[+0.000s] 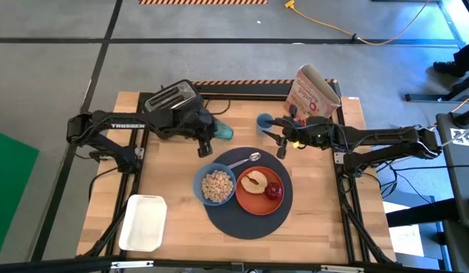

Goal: Arrange a breakfast setting
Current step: Put the blue cup to the top of the blue bowl on table mat

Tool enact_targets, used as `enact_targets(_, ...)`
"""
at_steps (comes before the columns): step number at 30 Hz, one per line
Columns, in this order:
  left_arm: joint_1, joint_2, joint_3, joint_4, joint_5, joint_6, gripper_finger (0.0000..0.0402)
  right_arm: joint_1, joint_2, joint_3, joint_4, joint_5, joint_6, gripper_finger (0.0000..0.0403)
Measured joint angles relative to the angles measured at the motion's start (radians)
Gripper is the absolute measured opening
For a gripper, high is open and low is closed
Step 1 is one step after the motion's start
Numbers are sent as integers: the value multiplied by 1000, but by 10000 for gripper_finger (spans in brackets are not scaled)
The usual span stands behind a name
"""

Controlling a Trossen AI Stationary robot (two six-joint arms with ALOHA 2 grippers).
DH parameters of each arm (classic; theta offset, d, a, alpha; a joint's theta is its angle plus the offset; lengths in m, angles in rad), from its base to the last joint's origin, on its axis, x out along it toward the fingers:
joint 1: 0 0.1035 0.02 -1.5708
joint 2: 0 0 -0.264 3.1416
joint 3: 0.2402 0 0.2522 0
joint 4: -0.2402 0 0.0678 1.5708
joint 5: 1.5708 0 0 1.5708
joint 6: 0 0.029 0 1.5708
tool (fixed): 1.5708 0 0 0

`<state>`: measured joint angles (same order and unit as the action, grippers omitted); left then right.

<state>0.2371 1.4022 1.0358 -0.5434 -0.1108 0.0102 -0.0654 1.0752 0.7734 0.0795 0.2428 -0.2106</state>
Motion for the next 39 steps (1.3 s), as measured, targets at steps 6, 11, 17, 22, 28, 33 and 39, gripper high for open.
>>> enact_targets(6, -4, 39, 115, -15, 31, 39, 5, 0, 0, 20, -40, 4, -4, 145)
enact_targets(11, -18, 175, 251, -141, 36, 92, 4, 0, -1, 56, -113, 19, -4, 145)
enact_targets(17, -71, 368, 488, -417, -4, 186, 4, 0, -2, 63, -159, 74, -4, 145)
enact_targets(22, -113, 458, 625, -533, -7, 256, 5, 0, -39, 63, -182, 116, 3, 145)
enact_targets(28, -156, 518, 670, -583, 12, 376, 5, 0, -95, 63, -198, 124, 26, 145)
enact_targets(33, -170, 552, 673, -640, 23, 416, 6, 0, -106, 63, -213, 124, 28, 145)
enact_targets(39, -189, 550, 672, -675, 19, 472, 6, 0, -106, 63, -212, 124, 30, 145)
